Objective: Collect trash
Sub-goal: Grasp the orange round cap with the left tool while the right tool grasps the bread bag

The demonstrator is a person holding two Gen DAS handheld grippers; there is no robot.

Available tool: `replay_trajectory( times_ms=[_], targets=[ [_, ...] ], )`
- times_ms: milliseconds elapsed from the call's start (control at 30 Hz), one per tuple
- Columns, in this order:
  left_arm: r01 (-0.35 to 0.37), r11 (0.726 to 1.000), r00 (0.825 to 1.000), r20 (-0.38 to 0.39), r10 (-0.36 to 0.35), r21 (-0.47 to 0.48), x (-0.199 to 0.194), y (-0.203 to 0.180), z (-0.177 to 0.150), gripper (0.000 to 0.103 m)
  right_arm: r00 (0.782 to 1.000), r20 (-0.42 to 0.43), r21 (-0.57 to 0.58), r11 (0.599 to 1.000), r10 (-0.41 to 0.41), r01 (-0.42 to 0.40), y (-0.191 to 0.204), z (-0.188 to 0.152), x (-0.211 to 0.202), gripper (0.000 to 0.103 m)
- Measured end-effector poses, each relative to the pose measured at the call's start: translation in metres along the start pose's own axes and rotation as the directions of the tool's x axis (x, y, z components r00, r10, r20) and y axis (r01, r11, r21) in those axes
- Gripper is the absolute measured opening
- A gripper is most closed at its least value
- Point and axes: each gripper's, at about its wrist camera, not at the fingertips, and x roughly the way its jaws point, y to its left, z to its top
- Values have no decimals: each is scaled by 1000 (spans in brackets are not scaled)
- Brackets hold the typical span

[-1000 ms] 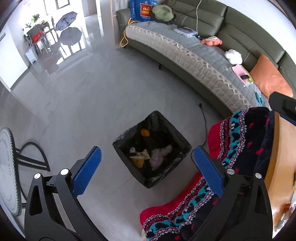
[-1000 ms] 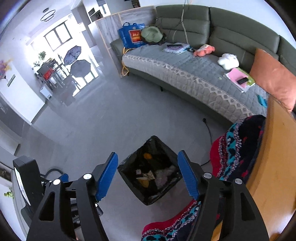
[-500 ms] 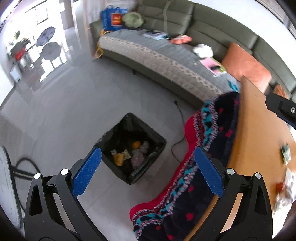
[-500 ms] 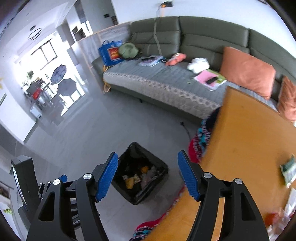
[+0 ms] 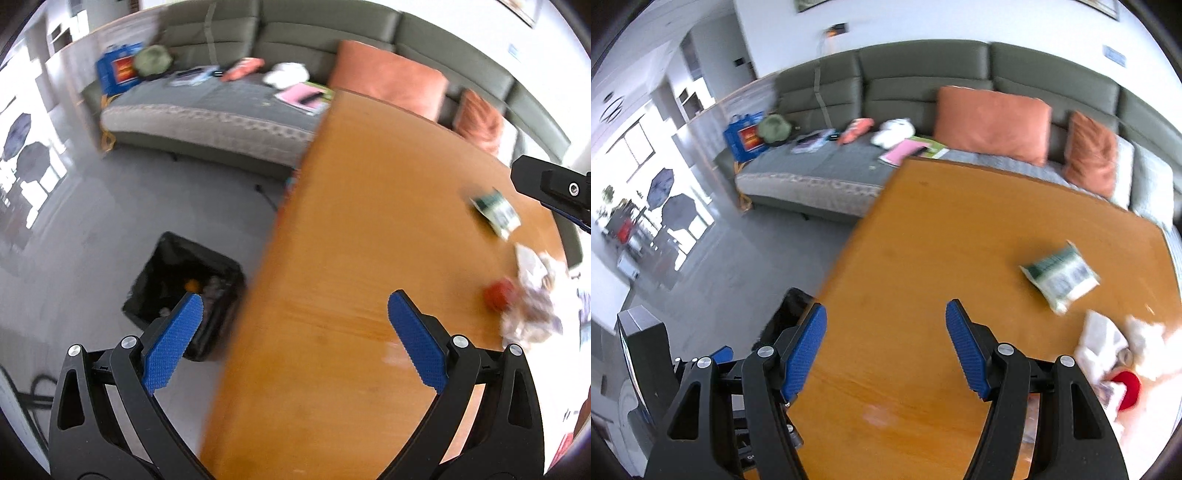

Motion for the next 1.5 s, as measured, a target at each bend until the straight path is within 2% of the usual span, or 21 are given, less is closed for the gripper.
replay_trajectory(
  times_ms=[233, 400, 533, 633, 733, 967, 1133, 1300, 1367, 1400, 1467, 1500],
  targets=[
    [53, 990, 998, -30, -50, 128, 4, -75, -17, 97, 997, -43, 113, 991, -70, 75, -95, -38, -26, 68],
    [71, 981, 997, -43, -64, 181, 7, -112, -27, 97, 988, -106, 234, 963, -114, 136, -159, -71, -33, 68],
    [84, 974, 996, -54, -74, 212, 10, -135, -30, 97, 984, -162, 340, 933, -67, 120, -194, -88, -24, 68],
    [88, 967, 995, -61, -75, 241, 11, -147, -31, 97, 983, -178, 356, 930, -32, 95, -199, -88, -12, 68],
    [83, 961, 996, -61, -69, 262, 11, -152, -30, 97, 978, -204, 357, 928, -31, 104, -198, -86, 4, 68],
    [68, 966, 996, -71, -51, 249, 16, -147, -27, 97, 970, -225, 317, 935, -91, 161, -196, -76, 31, 83],
    [68, 966, 995, -92, -47, 248, 24, -148, -27, 97, 955, -260, 231, 951, -145, 207, -185, -66, 49, 90],
    [64, 966, 994, -107, -38, 251, 31, -147, -25, 97, 940, -286, 88, 972, -184, 217, -169, -64, 64, 100],
    [65, 966, 993, -113, -38, 249, 33, -147, -24, 97, 934, -313, 54, 978, -173, 200, -164, -65, 68, 96],
    [66, 966, 993, -115, -39, 249, 34, -147, -24, 97, 935, -314, 55, 980, -162, 189, -163, -64, 67, 85],
    [69, 965, 992, -119, -40, 253, 36, -149, -24, 97, 941, -307, 70, 983, -142, 172, -164, -61, 61, 72],
    [71, 964, 992, -120, -41, 257, 37, -149, -23, 97, 943, -309, 82, 985, -123, 155, -165, -60, 59, 69]
  ],
)
